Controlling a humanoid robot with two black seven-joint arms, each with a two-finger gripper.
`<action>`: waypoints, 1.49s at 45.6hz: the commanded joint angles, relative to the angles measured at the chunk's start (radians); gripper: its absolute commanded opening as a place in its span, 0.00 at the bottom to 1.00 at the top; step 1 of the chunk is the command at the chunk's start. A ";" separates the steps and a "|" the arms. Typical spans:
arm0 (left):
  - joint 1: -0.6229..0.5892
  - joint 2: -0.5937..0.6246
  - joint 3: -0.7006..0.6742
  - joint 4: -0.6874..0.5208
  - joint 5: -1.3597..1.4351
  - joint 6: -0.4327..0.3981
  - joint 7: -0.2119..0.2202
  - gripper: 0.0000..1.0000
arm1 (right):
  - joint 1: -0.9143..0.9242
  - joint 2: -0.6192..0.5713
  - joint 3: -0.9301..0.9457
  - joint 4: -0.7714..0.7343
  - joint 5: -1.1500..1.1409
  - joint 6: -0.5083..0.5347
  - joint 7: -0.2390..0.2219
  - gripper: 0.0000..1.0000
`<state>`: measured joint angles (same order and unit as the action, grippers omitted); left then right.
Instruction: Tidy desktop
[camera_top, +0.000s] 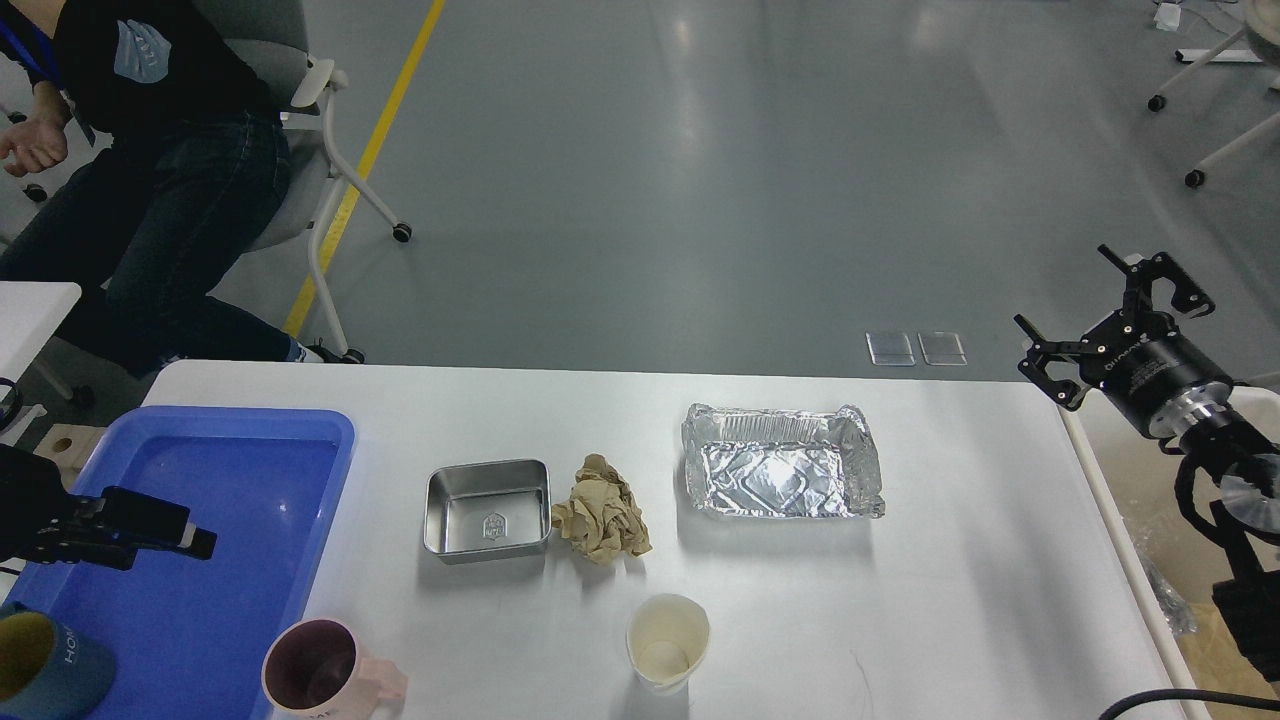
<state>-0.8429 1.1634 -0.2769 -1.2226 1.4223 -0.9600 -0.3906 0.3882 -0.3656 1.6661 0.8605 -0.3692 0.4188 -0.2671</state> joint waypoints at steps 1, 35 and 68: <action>-0.019 -0.027 -0.002 -0.008 0.001 0.000 0.007 1.00 | 0.000 -0.010 0.000 -0.001 0.000 0.000 -0.001 1.00; -0.147 -0.062 -0.087 0.014 -0.062 0.000 0.032 1.00 | -0.025 -0.064 0.009 -0.001 0.010 -0.002 -0.001 1.00; -0.177 -0.146 -0.392 0.262 -0.186 0.000 0.121 1.00 | -0.046 -0.098 0.072 0.012 0.026 0.006 -0.008 1.00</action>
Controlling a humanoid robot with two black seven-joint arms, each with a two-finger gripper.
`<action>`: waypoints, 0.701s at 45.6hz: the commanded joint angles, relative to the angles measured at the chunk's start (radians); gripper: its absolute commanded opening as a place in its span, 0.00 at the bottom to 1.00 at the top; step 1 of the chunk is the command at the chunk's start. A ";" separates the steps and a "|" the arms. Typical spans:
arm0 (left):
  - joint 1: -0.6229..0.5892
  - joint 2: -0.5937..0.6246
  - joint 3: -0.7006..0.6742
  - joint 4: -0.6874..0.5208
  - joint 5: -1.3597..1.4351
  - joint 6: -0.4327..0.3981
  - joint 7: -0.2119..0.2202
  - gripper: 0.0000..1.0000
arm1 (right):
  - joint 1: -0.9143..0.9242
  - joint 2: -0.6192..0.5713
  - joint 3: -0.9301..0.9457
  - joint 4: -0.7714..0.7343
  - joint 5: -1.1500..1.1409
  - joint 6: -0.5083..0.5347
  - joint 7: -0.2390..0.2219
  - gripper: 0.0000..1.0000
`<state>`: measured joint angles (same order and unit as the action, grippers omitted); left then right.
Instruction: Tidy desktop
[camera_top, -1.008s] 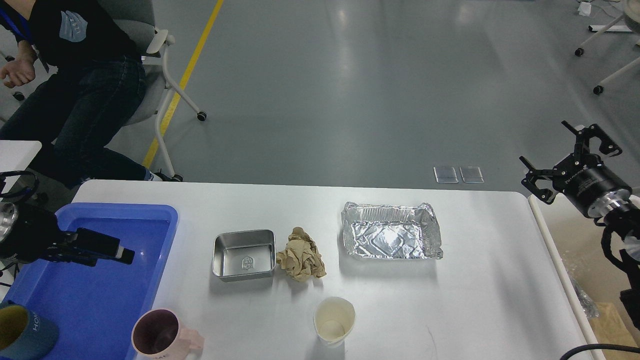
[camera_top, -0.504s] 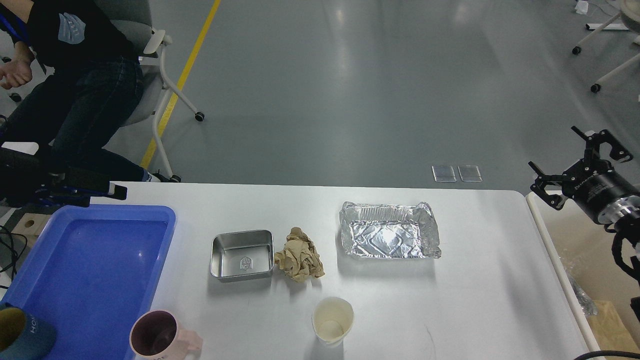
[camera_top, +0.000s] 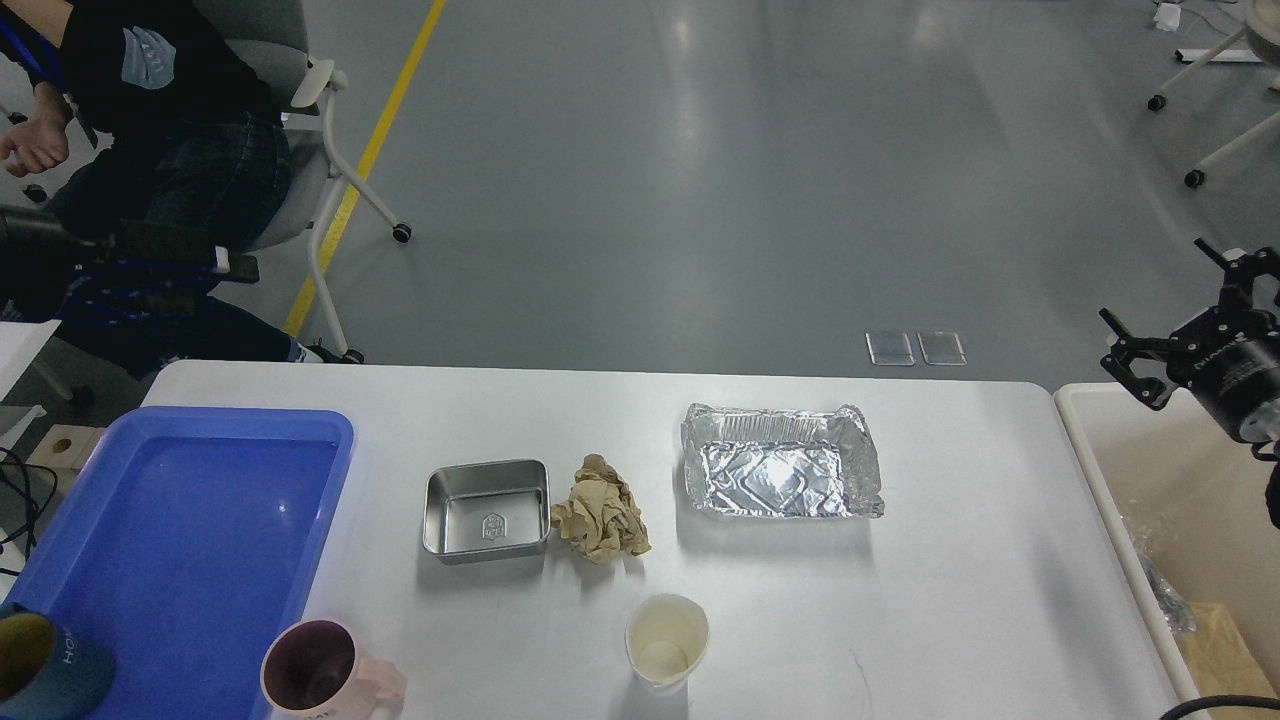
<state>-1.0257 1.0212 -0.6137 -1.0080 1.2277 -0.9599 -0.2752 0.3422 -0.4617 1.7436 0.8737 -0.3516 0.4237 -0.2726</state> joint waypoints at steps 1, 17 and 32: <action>0.006 -0.004 -0.057 0.055 0.012 0.000 0.011 1.00 | 0.000 -0.002 -0.006 0.001 0.008 0.001 -0.004 1.00; 0.006 -0.012 -0.090 0.132 -0.304 0.093 0.096 1.00 | -0.003 -0.002 -0.036 0.001 0.008 0.003 -0.014 1.00; 0.006 -0.113 -0.110 0.243 -0.529 0.260 0.105 1.00 | -0.048 -0.025 -0.030 0.002 0.008 0.003 -0.014 1.00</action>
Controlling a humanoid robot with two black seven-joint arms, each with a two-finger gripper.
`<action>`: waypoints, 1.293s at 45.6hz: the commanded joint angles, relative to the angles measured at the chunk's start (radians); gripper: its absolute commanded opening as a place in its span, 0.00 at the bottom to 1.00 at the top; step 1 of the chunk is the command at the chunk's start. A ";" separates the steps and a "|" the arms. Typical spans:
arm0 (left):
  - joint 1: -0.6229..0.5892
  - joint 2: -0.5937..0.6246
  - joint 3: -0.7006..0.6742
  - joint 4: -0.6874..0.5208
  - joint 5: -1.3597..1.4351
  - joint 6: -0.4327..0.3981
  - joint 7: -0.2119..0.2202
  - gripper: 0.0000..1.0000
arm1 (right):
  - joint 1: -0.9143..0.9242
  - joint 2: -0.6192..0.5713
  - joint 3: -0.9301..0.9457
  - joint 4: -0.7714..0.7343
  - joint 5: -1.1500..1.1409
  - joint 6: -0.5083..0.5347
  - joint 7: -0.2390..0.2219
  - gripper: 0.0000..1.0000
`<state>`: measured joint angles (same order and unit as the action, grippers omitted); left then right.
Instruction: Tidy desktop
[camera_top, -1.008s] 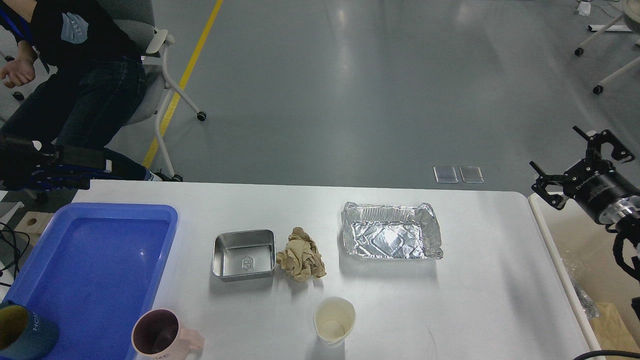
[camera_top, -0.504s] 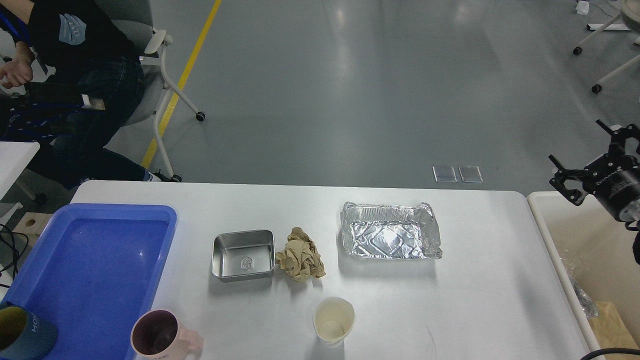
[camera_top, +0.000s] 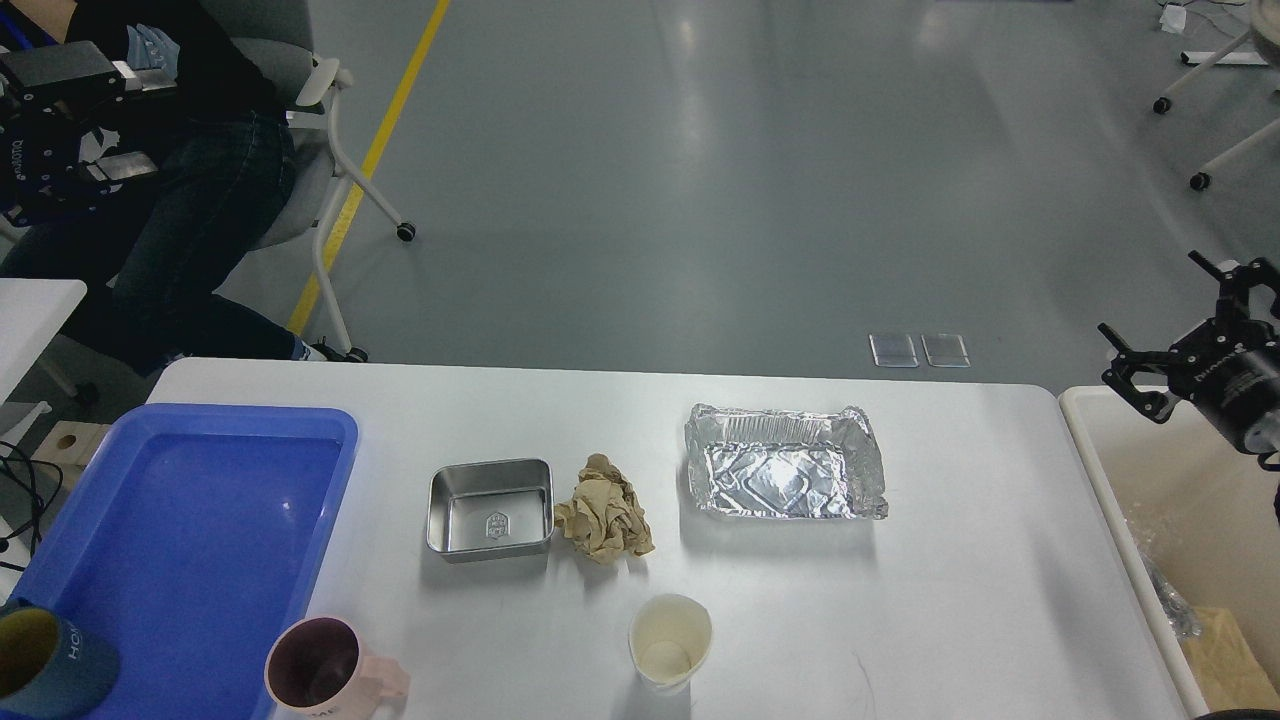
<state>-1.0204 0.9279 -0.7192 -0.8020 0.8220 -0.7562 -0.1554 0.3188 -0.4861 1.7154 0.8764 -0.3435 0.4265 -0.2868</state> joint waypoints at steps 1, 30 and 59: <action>0.002 -0.018 -0.008 0.040 -0.168 0.064 -0.016 1.00 | -0.029 0.001 -0.002 0.000 0.000 0.000 0.000 1.00; 0.221 -0.268 -0.273 0.282 -0.839 0.097 -0.288 1.00 | -0.063 -0.011 0.003 0.029 -0.002 -0.017 0.000 1.00; 0.227 -0.114 -0.136 0.293 -0.790 -0.195 -0.431 1.00 | -0.095 -0.048 0.010 0.089 -0.006 -0.017 -0.002 1.00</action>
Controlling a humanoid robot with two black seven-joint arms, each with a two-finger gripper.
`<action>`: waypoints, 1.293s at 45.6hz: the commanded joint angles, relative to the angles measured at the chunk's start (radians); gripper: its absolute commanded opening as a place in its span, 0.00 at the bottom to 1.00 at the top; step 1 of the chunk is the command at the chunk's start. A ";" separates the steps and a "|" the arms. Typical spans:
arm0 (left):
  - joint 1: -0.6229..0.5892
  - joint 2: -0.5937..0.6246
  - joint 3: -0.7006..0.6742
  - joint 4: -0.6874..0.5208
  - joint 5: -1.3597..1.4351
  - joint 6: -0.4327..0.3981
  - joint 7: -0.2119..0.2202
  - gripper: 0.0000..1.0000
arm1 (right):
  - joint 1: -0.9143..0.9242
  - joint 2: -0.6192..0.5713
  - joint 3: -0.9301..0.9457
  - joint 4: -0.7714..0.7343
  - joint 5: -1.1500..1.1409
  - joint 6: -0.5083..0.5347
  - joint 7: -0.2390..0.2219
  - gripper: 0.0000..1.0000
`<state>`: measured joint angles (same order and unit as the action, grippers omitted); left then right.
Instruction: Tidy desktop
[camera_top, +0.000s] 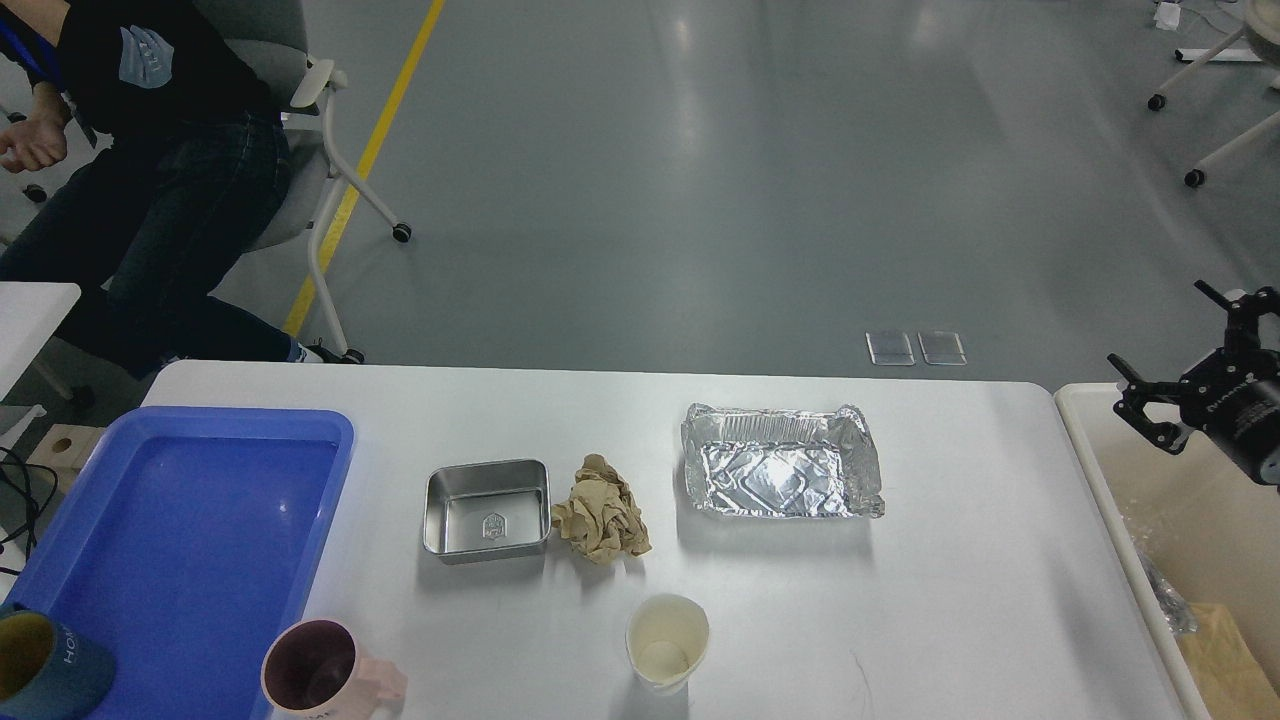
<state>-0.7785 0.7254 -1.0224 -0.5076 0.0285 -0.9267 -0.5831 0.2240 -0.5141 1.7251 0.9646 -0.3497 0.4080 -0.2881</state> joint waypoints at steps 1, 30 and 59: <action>-0.018 0.115 0.204 0.000 0.004 -0.029 -0.003 1.00 | 0.000 -0.026 -0.001 0.000 0.001 0.003 0.000 1.00; -0.163 0.390 0.757 -0.025 0.274 -0.033 0.256 1.00 | -0.046 -0.037 0.007 0.005 0.006 0.015 0.000 1.00; -0.318 0.595 0.777 -0.416 1.045 -0.033 0.304 1.00 | -0.045 -0.081 0.011 0.008 0.006 0.017 0.000 1.00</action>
<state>-1.0554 1.3233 -0.2446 -0.8793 0.9555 -0.9603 -0.3020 0.1785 -0.5749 1.7350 0.9726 -0.3435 0.4251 -0.2885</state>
